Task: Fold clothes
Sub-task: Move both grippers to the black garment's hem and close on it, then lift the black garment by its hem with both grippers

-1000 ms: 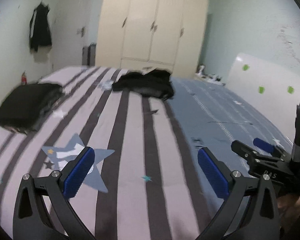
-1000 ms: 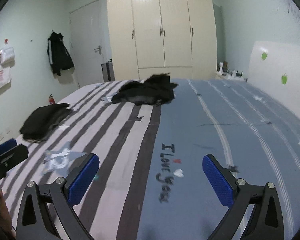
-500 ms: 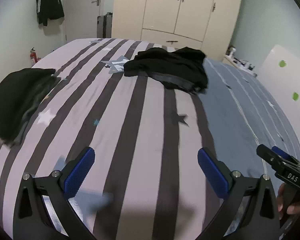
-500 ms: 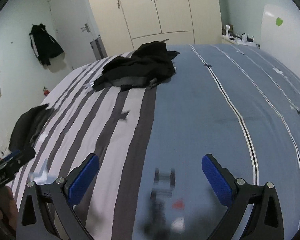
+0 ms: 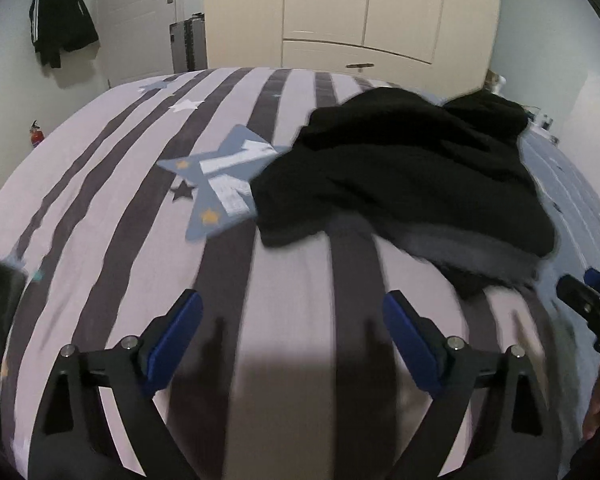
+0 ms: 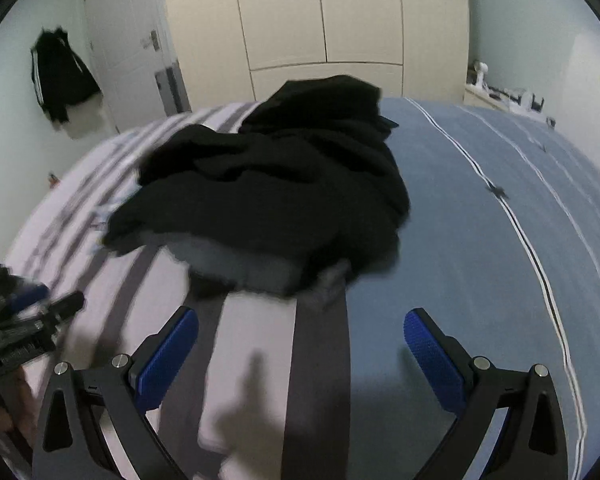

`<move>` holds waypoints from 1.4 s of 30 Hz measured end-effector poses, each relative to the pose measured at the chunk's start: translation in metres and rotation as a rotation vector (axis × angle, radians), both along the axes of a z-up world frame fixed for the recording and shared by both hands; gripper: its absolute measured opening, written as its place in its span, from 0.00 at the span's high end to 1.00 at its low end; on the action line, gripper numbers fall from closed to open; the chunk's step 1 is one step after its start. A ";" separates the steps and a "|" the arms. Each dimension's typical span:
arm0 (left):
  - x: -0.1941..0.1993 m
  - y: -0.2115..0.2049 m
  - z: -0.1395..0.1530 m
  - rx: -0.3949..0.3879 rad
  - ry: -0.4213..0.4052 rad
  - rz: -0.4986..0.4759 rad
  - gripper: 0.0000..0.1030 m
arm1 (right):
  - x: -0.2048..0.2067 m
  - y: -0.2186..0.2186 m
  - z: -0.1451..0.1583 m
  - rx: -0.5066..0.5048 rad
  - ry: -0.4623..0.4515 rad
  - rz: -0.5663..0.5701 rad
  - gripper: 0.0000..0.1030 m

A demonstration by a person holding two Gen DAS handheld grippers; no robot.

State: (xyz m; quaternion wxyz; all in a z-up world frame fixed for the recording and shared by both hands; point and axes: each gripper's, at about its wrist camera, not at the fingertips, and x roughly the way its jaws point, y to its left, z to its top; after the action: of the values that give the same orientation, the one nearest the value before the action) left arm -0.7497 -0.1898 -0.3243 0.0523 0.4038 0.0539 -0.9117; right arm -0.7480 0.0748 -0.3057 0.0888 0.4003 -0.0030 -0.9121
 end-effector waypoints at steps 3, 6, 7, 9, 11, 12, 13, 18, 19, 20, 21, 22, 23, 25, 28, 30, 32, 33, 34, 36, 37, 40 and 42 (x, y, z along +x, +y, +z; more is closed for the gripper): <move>-0.032 -0.009 -0.010 0.007 0.002 -0.003 0.22 | -0.031 -0.008 -0.014 0.019 -0.006 0.001 0.02; -0.056 -0.012 -0.018 0.012 -0.005 -0.010 0.28 | -0.054 -0.016 -0.025 0.056 -0.006 0.009 0.10; -0.063 -0.013 -0.021 0.025 -0.020 -0.026 0.43 | -0.059 -0.016 -0.027 0.043 -0.007 0.011 0.12; -0.069 -0.010 -0.025 0.053 -0.040 -0.062 0.64 | -0.066 -0.016 -0.029 0.009 -0.009 0.016 0.20; -0.070 -0.004 -0.027 0.035 -0.061 -0.089 0.88 | -0.070 -0.016 -0.031 -0.013 -0.023 0.021 0.31; -0.070 -0.003 -0.028 0.027 -0.071 -0.103 0.92 | -0.071 -0.017 -0.030 -0.017 -0.026 0.025 0.39; -0.069 -0.002 -0.026 0.024 -0.072 -0.113 0.93 | -0.071 -0.019 -0.028 -0.011 -0.026 0.039 0.45; -0.034 -0.008 -0.002 0.067 -0.007 -0.146 0.95 | -0.059 -0.016 -0.010 -0.006 -0.025 0.083 0.83; -0.021 -0.007 0.003 0.076 0.001 -0.160 0.95 | -0.052 -0.010 -0.006 -0.039 -0.028 0.093 0.86; -0.006 -0.006 0.010 0.084 0.006 -0.174 0.95 | -0.046 -0.005 -0.002 -0.075 -0.032 0.104 0.87; 0.010 -0.005 0.016 0.092 0.011 -0.187 0.95 | -0.038 -0.001 0.001 -0.088 -0.031 0.119 0.88; 0.027 -0.003 0.022 0.097 0.016 -0.201 0.95 | -0.029 0.002 0.004 -0.098 -0.029 0.134 0.89; 0.049 -0.001 0.029 0.112 0.024 -0.209 0.95 | -0.019 0.007 0.007 -0.114 -0.026 0.151 0.89; 0.099 0.004 0.041 0.138 0.020 -0.225 0.95 | 0.007 0.018 0.014 -0.123 -0.031 0.171 0.90; 0.184 0.018 0.053 0.188 -0.019 -0.235 0.95 | 0.069 0.034 0.017 -0.146 -0.049 0.179 0.91; 0.245 0.026 0.060 0.209 -0.052 -0.232 0.95 | 0.112 0.046 0.021 -0.157 -0.065 0.185 0.91; 0.302 0.038 0.066 0.224 -0.094 -0.234 0.95 | 0.155 0.057 0.026 -0.154 -0.094 0.204 0.91; 0.334 0.044 0.068 0.241 -0.127 -0.230 0.95 | 0.182 0.063 0.029 -0.152 -0.113 0.214 0.91; 0.362 0.050 0.068 0.254 -0.166 -0.221 0.95 | 0.209 0.070 0.031 -0.151 -0.133 0.224 0.91; 0.421 0.064 0.069 0.285 -0.243 -0.201 0.95 | 0.264 0.079 0.037 -0.122 -0.178 0.257 0.94; 0.448 0.070 0.070 0.297 -0.279 -0.191 0.95 | 0.295 0.086 0.038 -0.112 -0.216 0.271 0.95; 0.525 0.089 0.071 0.307 -0.386 -0.176 0.96 | 0.377 0.108 0.037 -0.103 -0.350 0.287 0.95; 0.562 0.098 0.067 0.306 -0.447 -0.155 1.00 | 0.423 0.121 0.030 -0.091 -0.438 0.287 0.98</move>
State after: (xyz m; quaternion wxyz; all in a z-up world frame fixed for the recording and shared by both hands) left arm -0.1875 -0.0919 -0.2576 -0.0685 0.6011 0.1469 -0.7826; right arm -0.3246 0.1962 -0.2760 0.2324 0.5799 -0.0063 -0.7808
